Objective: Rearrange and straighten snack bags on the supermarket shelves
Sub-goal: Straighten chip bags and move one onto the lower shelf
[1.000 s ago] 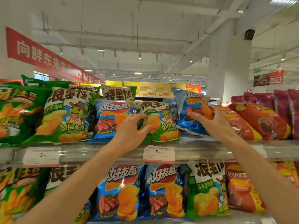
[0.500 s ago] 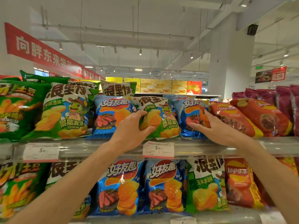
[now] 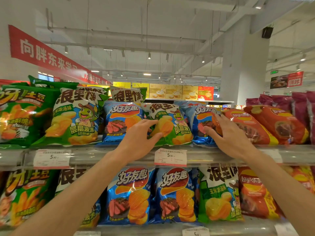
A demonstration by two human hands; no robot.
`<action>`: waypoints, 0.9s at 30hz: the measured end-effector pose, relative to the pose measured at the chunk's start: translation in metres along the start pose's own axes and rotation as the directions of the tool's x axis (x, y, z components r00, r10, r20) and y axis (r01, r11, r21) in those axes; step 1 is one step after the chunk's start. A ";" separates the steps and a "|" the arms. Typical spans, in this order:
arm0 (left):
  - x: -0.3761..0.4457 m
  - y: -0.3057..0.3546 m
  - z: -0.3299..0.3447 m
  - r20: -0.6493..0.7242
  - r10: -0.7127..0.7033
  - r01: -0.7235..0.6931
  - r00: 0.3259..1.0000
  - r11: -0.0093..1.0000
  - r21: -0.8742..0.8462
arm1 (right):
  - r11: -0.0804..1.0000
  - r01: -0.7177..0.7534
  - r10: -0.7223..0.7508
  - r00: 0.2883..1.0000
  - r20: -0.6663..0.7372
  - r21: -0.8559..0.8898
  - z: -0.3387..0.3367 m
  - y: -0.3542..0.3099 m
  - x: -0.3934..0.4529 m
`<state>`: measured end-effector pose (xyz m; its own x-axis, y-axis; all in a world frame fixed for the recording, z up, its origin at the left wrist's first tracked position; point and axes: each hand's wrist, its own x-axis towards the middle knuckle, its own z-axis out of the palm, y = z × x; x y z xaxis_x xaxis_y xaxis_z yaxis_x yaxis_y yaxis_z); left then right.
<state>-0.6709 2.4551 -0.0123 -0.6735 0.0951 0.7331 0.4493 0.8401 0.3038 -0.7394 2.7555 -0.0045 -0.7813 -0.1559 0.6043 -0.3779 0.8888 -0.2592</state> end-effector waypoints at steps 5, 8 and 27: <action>-0.007 -0.015 -0.016 -0.132 0.002 0.002 0.991 1.000 0.030 | 0.990 0.140 -0.126 0.940 -0.318 0.023 -0.005 -0.031 -0.005; -0.010 -0.029 -0.033 -0.246 -0.056 0.098 0.968 0.982 0.160 | 0.976 0.210 -0.180 0.926 -0.332 0.057 -0.003 -0.066 -0.001; -0.008 -0.048 -0.045 -0.155 -0.256 0.281 0.954 0.946 0.163 | 0.816 -0.276 0.242 0.961 0.132 0.507 0.038 -0.103 0.028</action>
<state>-0.6605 2.3900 -0.0051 -0.6668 -0.2075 0.7158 0.1399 0.9085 0.3937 -0.7415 2.6434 0.0109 -0.9082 0.0086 0.4185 -0.3453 0.5499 -0.7605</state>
